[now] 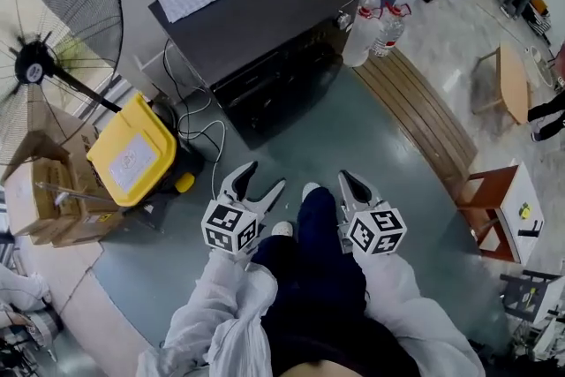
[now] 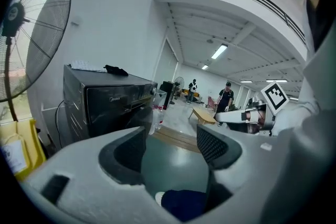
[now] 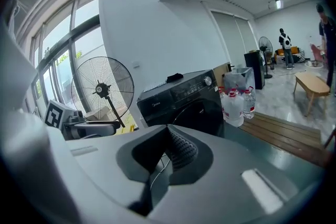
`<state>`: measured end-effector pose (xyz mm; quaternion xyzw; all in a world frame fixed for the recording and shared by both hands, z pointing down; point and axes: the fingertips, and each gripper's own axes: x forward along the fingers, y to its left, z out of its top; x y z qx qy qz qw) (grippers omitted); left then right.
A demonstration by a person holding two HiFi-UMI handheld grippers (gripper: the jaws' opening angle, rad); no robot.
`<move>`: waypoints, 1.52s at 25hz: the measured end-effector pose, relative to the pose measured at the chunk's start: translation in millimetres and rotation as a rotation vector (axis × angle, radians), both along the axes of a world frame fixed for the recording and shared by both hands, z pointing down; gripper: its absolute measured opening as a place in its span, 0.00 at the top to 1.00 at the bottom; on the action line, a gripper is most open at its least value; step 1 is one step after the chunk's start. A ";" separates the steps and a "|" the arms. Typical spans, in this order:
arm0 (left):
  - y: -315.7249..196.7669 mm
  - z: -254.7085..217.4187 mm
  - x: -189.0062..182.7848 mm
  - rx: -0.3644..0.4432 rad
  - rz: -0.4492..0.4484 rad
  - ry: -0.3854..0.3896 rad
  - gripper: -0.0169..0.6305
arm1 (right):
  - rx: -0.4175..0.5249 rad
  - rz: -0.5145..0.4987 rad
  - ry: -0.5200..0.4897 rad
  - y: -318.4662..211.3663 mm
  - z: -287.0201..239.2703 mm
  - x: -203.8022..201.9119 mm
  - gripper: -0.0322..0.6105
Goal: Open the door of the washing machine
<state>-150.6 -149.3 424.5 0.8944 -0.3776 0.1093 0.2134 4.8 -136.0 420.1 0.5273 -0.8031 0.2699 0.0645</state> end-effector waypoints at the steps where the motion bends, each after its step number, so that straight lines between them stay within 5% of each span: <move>1: -8.4 6.7 2.1 -0.007 -0.003 -0.004 0.51 | -0.012 -0.006 0.001 -5.9 4.8 1.9 0.93; 20: -199.3 196.5 1.4 -0.182 -0.161 -0.178 0.56 | -0.186 -0.273 -0.015 -209.2 115.8 -2.8 0.93; 33: -242.9 293.0 -17.6 -0.237 -0.175 -0.306 0.59 | -0.281 -0.340 -0.015 -219.5 189.4 -24.1 0.93; 38: -250.1 298.4 -28.8 -0.227 -0.201 -0.346 0.77 | -0.299 -0.319 -0.016 -211.2 199.4 -20.6 0.93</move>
